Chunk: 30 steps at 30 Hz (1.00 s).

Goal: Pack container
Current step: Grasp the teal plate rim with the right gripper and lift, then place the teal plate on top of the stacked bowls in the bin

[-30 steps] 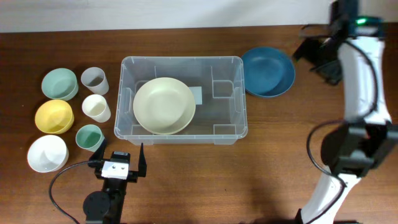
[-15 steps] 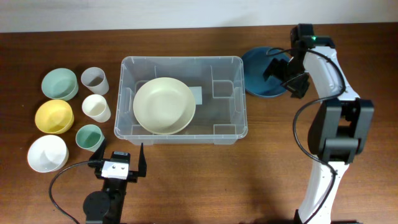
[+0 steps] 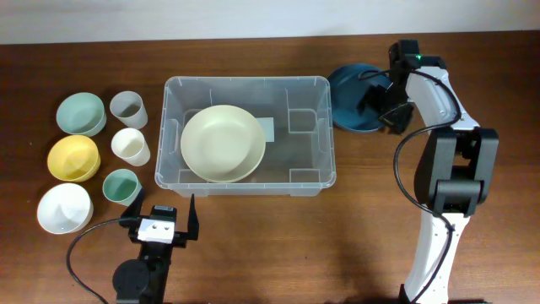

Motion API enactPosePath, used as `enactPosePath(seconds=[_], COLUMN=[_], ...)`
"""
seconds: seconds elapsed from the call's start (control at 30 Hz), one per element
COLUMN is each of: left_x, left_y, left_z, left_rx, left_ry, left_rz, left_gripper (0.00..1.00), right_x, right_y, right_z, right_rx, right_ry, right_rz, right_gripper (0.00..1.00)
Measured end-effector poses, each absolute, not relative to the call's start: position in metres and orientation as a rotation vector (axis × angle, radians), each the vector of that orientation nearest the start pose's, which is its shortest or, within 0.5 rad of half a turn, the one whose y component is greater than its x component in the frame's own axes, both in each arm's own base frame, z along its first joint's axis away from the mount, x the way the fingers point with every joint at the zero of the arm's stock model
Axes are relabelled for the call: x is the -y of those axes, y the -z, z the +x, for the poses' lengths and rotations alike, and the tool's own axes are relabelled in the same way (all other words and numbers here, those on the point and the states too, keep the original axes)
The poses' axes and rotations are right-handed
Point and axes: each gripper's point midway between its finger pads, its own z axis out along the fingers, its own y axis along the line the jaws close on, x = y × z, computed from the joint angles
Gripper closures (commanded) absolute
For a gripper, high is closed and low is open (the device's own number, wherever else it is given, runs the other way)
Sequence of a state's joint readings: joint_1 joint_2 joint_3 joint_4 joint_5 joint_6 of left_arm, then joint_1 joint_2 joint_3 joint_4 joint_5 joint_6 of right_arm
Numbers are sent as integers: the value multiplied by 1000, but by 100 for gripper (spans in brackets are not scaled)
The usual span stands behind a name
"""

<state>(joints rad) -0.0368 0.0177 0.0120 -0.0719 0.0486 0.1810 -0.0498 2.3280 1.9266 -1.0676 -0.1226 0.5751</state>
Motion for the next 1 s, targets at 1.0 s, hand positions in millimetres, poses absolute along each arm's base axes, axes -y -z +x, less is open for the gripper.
enactPosePath(seconds=[1.0], left_x=[17], left_y=[-158], left_z=[246], left_rx=[-1635], left_ry=[-70], left_rz=[216], left_gripper=[0], right_x=[73], right_y=[-170], right_z=[491], right_rx=[-2528], right_ry=[-1008], right_rz=[898], right_gripper=[96])
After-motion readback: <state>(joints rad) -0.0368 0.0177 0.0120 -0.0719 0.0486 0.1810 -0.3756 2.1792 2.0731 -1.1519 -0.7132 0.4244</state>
